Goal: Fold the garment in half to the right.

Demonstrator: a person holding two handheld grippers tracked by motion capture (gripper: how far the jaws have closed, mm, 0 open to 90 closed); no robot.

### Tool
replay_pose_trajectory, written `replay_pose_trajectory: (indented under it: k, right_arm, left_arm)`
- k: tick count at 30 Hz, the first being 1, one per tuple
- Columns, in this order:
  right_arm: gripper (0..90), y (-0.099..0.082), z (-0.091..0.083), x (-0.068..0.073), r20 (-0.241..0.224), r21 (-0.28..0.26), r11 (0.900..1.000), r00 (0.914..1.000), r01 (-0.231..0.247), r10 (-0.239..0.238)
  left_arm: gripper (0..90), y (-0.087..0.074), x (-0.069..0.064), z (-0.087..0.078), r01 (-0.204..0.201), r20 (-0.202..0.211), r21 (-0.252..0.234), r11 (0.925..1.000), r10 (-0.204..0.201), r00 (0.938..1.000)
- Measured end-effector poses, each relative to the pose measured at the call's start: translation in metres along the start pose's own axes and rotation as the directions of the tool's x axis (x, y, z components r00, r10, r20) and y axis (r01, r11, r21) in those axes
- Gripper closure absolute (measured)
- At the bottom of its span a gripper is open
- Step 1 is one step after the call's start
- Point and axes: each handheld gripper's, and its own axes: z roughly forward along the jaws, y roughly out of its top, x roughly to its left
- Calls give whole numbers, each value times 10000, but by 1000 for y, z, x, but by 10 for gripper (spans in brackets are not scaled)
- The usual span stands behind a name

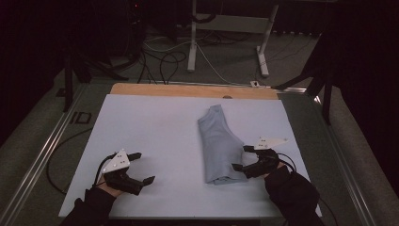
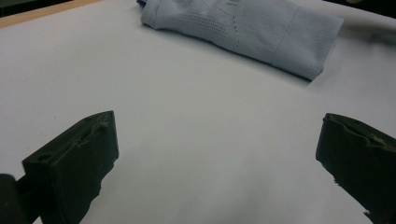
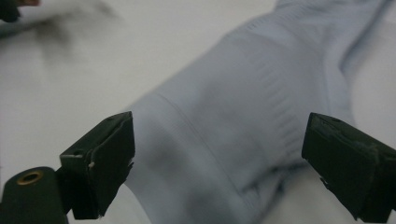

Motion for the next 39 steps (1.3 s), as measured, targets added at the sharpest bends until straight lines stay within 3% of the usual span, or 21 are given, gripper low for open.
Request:
replay_pose_trajectory:
  k: [11, 25, 32, 39]
  right_arm:
    - [97, -28, -12, -5, 493, -267, 9987, 9978, -438, 450]
    - [97, -58, -21, 2, 1220, 210, 9978, 9908, -622, 592]
    - [98, -60, -26, 3, 1632, -48, 9985, 9851, -550, 550]
    - [98, -61, -24, 1, 1633, -17, 9979, 9845, -651, 645]
  left_arm:
    - [0, -1, 0, 0, 14, 26, 37, 10000, -14, 10000]
    - [0, -1, 0, -1, -7, -66, 11, 10000, 7, 10000]
    - [0, -2, 0, -2, 27, -109, -49, 10000, -27, 9999]
    - [0, -1, 1, -4, -31, -162, -96, 9999, 30, 9999]
